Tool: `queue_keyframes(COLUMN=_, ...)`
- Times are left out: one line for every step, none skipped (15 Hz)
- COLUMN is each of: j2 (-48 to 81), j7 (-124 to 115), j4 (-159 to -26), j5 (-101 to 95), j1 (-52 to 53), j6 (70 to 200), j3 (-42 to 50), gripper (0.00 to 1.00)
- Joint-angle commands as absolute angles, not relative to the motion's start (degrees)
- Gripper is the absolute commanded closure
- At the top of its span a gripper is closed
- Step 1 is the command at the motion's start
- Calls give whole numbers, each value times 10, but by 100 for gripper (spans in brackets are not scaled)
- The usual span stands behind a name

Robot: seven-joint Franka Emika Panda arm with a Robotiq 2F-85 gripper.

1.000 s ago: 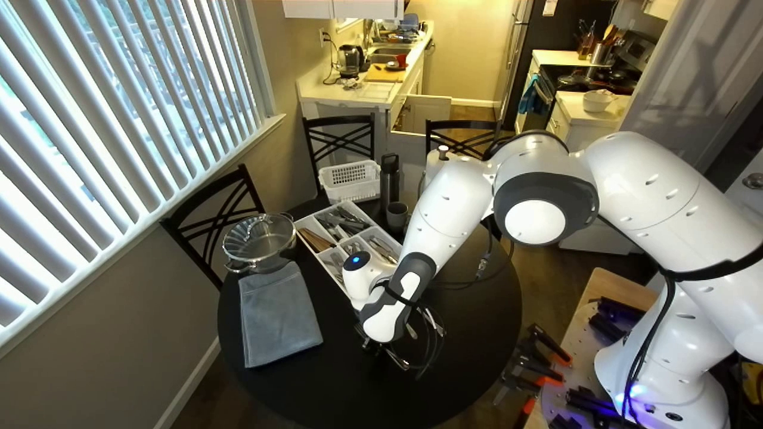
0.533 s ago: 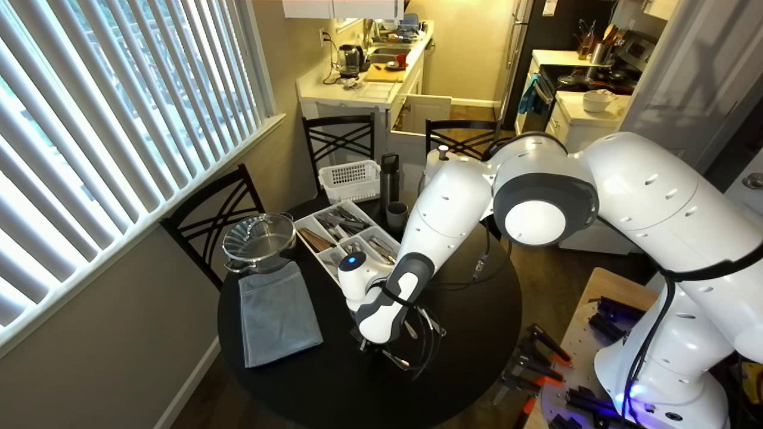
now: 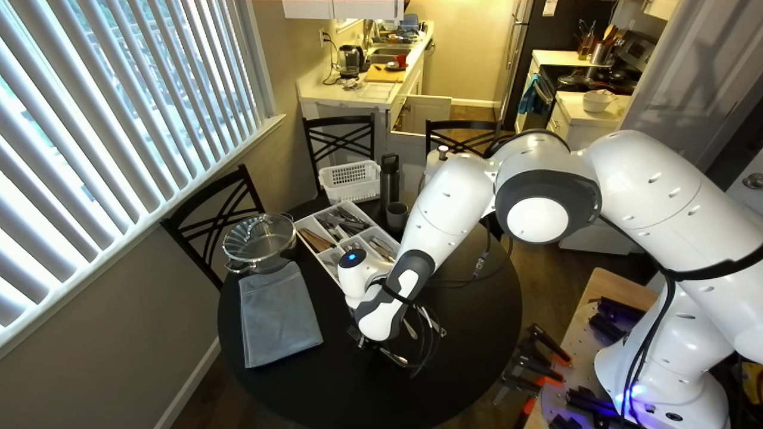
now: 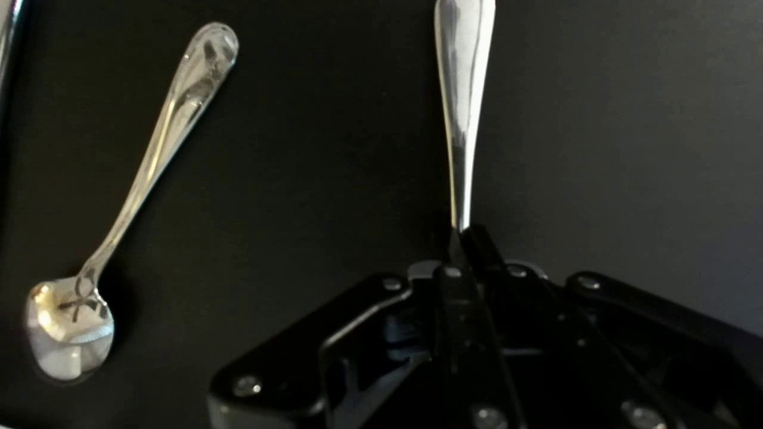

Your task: Put the kitchen utensils into the utensil organizer

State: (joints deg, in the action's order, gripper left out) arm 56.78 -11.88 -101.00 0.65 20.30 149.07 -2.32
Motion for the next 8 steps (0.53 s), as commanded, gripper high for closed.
queue_keyframes(j2=481, j7=-95, j4=-1079, j5=15, j1=167, j6=1497, j3=-55, gripper=98)
queue_keyframes(j2=466, j7=-103, j4=-1085, j5=18, j1=164, j6=1496, j3=-56, gripper=98)
queue_keyframes(j2=447, j7=-114, j4=-1087, j5=27, j1=156, j6=1495, j3=-57, gripper=98)
queue_keyframes(j2=437, j7=-126, j4=-1083, j5=43, j1=146, j6=1495, j3=-62, gripper=98)
queue_keyframes(j2=427, j7=-134, j4=-1081, j5=59, j1=137, j6=1498, j3=-64, gripper=98)
queue_keyframes(j2=419, j7=-137, j4=-1078, j5=72, j1=131, j6=1501, j3=-66, gripper=98)
queue_keyframes(j2=416, j7=-144, j4=-1069, j5=78, j1=129, j6=1506, j3=-60, gripper=98)
queue_keyframes(j2=414, j7=-146, j4=-1061, j5=81, j1=127, j6=1511, j3=-54, gripper=98)
